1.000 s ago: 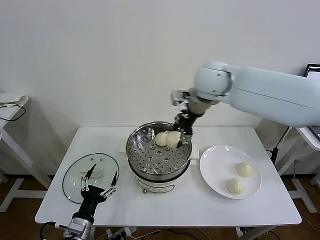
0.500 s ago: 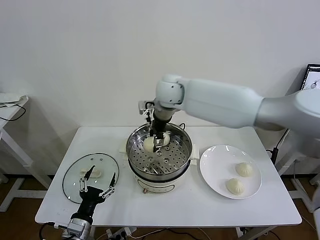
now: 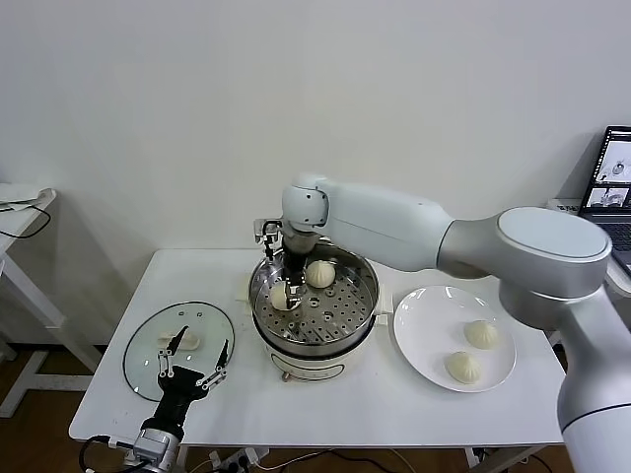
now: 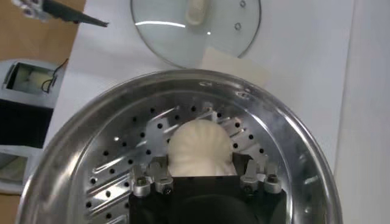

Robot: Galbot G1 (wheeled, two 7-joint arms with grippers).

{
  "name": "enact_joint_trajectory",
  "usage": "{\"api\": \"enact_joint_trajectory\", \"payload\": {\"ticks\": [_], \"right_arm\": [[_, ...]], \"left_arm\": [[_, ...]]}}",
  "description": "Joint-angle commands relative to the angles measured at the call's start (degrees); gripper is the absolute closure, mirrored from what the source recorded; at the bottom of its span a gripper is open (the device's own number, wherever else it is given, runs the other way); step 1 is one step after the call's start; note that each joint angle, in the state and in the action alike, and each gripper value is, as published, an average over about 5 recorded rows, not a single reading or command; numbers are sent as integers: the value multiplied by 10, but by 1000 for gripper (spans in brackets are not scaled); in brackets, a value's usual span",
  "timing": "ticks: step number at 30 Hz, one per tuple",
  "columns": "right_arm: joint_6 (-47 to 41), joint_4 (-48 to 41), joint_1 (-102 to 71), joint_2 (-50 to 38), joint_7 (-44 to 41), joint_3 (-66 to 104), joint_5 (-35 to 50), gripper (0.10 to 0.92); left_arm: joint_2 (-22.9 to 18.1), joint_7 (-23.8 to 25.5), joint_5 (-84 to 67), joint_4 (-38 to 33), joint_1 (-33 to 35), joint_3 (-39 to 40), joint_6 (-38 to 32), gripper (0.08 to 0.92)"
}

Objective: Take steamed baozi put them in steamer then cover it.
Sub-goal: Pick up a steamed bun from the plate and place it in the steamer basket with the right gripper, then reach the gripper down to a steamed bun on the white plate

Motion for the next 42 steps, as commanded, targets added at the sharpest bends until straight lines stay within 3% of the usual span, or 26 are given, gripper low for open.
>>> {"api": "enact_joint_trajectory", "payload": {"ticks": [1,7,11,20,26,34,42], "right_arm": [[4,-47,-23,28,2,11,-20,317],[5,-20,-19,11,6,16,-17,219],[2,49,10,-47,-1,14,-4,204],[29,267,143,-315,-55,-18,28,203],[76,341,156,-492,-106,-17,-5,203],[143,349,-11,-619,-134,53,-135,203],[166,288,-232,-600,-124,216,-236,203]], "left_arm": [[0,0,0,0,0,0,-1,177],[-2,0,1,-2,3,0,-2,177],[-2,-1,3,-6,6,2,-2,177],[-4,-3,13,-24,17,11,-3,177],[-4,-4,16,-29,21,13,-2,177],[-8,-5,21,-34,26,18,-4,177],[-10,-6,25,-28,28,20,-5,177]]}}
